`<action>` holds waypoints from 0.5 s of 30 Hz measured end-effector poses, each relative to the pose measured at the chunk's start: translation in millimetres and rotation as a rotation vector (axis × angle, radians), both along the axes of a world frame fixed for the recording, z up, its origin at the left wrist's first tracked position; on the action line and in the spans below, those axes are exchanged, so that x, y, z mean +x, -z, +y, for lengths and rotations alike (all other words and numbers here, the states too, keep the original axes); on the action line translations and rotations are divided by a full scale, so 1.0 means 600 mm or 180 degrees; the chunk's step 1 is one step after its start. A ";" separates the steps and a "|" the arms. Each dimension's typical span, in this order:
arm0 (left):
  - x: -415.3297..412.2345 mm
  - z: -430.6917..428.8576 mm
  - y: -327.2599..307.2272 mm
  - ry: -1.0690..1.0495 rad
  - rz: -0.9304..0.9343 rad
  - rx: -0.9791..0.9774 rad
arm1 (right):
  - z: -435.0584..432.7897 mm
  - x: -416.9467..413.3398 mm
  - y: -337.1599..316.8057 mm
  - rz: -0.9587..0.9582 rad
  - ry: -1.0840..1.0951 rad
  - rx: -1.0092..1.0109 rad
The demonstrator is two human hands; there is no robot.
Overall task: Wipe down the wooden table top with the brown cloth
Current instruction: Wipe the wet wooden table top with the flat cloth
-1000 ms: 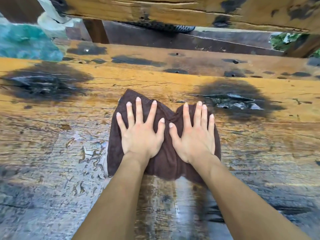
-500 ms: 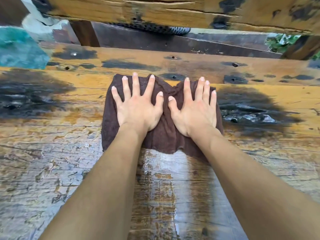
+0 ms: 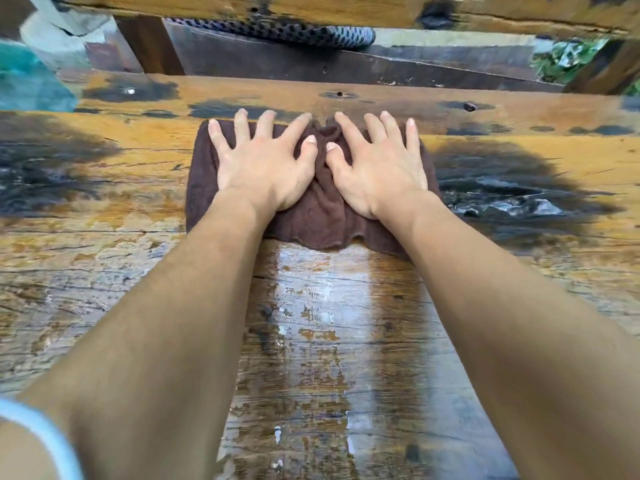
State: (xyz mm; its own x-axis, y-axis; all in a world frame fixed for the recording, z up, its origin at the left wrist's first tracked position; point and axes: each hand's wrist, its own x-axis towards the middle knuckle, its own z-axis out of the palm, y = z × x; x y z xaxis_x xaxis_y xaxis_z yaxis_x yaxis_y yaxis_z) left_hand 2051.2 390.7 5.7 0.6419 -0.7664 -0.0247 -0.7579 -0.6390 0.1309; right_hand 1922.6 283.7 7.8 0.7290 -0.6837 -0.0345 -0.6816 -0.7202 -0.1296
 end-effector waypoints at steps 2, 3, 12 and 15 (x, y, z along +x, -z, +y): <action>-0.004 0.004 -0.001 0.0028 0.0029 0.0037 | 0.002 -0.005 0.002 -0.0006 -0.0059 0.0002; -0.008 0.007 0.000 0.0045 0.0032 0.0043 | 0.004 -0.008 0.004 -0.0014 -0.0085 0.0003; -0.078 0.068 0.004 0.0113 0.0108 -0.0003 | 0.059 -0.073 0.009 0.0034 -0.0242 0.0013; -0.109 0.097 0.009 0.0031 0.0115 -0.0059 | 0.089 -0.100 0.011 0.0049 -0.0198 0.0006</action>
State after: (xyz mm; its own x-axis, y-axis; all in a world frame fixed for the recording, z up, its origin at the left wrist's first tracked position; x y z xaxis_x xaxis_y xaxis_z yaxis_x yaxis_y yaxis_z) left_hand 1985.6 448.8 0.2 0.6334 -0.7731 -0.0333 -0.7586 -0.6289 0.1701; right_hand 1862.7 337.2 1.4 0.7694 -0.6370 -0.0472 -0.6374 -0.7610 -0.1208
